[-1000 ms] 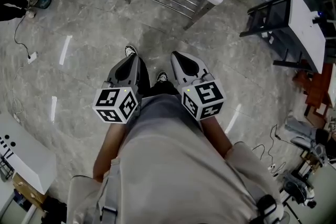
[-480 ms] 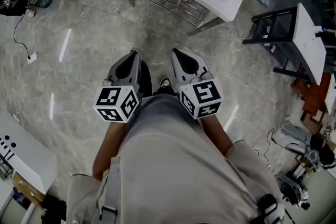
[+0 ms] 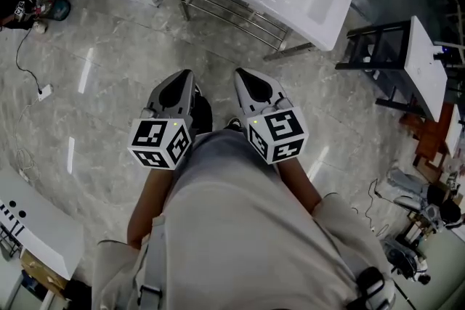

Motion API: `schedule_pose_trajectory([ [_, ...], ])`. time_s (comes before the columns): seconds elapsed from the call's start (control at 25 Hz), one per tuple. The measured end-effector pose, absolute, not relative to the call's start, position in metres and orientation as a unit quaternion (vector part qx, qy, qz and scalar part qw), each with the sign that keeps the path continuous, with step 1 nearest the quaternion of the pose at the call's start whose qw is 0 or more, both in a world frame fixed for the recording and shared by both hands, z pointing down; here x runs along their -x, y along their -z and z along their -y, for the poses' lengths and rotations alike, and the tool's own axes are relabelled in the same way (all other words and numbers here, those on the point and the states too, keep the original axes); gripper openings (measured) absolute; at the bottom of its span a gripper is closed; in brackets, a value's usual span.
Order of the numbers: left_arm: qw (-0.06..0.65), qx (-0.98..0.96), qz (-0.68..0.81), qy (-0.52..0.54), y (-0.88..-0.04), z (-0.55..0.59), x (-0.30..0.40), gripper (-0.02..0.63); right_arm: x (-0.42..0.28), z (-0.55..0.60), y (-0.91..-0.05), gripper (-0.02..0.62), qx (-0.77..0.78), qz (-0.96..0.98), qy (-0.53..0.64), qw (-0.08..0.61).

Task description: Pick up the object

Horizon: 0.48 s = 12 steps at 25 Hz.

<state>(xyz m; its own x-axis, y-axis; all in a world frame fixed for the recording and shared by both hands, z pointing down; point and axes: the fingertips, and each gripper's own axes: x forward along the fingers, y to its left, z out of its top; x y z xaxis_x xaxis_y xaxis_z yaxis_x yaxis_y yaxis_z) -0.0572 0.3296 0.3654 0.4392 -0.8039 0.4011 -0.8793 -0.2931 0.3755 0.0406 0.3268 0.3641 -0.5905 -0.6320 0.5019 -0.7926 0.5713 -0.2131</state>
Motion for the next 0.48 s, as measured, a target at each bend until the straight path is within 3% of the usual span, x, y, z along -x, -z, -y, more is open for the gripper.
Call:
schedule_pose_trajectory([
  [0.48,0.261,-0.821,0.506,-0.045,-0.347,-0.273,0.111,0.005,0.017,-0.273,-0.345,0.011,-0.43,0.861,-0.197,0.184],
])
